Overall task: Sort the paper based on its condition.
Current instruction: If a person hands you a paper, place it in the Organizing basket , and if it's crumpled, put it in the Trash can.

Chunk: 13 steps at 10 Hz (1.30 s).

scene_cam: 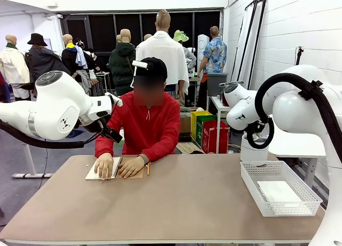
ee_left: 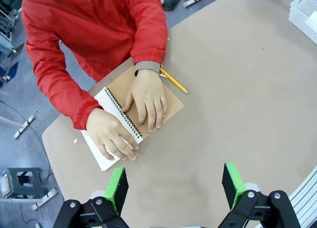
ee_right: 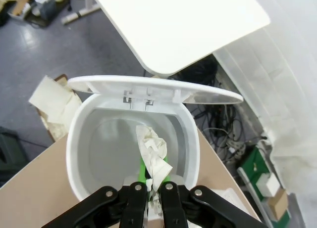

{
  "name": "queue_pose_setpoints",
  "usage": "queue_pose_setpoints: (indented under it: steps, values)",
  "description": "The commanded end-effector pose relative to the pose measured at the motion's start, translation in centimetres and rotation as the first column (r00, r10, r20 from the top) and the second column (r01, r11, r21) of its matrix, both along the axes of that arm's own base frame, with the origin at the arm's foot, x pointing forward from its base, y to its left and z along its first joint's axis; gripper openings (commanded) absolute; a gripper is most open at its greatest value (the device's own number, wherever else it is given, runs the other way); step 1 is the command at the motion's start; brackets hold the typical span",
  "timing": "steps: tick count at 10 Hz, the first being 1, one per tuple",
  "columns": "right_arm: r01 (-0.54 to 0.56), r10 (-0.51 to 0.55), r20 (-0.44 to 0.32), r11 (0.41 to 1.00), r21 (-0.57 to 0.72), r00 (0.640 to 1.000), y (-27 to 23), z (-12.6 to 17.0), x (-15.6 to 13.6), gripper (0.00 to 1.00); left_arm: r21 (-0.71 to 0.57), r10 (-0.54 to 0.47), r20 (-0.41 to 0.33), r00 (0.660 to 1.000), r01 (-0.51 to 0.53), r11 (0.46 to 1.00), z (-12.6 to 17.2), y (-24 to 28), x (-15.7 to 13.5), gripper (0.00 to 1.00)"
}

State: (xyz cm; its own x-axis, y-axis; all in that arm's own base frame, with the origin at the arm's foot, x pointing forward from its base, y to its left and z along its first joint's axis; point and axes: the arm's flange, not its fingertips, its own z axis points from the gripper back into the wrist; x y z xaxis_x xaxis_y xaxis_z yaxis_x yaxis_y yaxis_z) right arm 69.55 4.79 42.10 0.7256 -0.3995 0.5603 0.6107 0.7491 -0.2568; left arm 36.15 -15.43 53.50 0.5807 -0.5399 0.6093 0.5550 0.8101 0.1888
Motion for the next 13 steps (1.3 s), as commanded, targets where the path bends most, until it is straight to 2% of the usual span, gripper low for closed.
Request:
queue_pose_setpoints:
  steps: [1, 2, 6, 7, 10, 13]
  values:
    - [0.04, -0.039, 0.03, 0.999, -0.028, 0.999, 0.1, -0.5, 1.2, 0.04, 0.0, 0.002, -0.003, 1.0, -0.002, 1.0, 0.0, 0.1, 0.0, 1.0]
    - [0.046, -0.046, 0.027, 0.999, -0.022, 0.999, 0.0, -0.7, 1.3, 0.1, 0.0, 0.002, -0.003, 1.0, -0.002, 1.0, 0.0, 0.1, 0.0, 1.0]
    - [0.057, -0.057, 0.014, 0.998, -0.004, 0.998, -0.2, -1.0, 1.4, 0.9, 0.0, 0.002, -0.003, 1.0, -0.002, 1.0, 0.0, 0.1, 0.0, 1.0]
    - [0.065, -0.065, 0.021, 0.998, 0.004, 0.998, -0.3, -0.6, 1.3, 1.0, 0.0, 0.002, -0.003, 1.0, -0.002, 1.0, 0.0, 0.1, 0.0, 1.0]
    - [0.078, -0.08, 0.055, 0.996, 0.038, 0.995, -0.5, 0.9, 0.9, 1.0, 0.0, 0.002, -0.003, 1.0, -0.002, 1.0, 0.0, 0.1, 0.0, 1.0]
    - [0.084, -0.086, 0.056, 0.996, 0.038, 0.995, -0.5, 1.4, 0.5, 1.0, 0.0, 0.002, -0.003, 1.0, -0.002, 1.0, 0.0, 0.1, 0.0, 1.0]
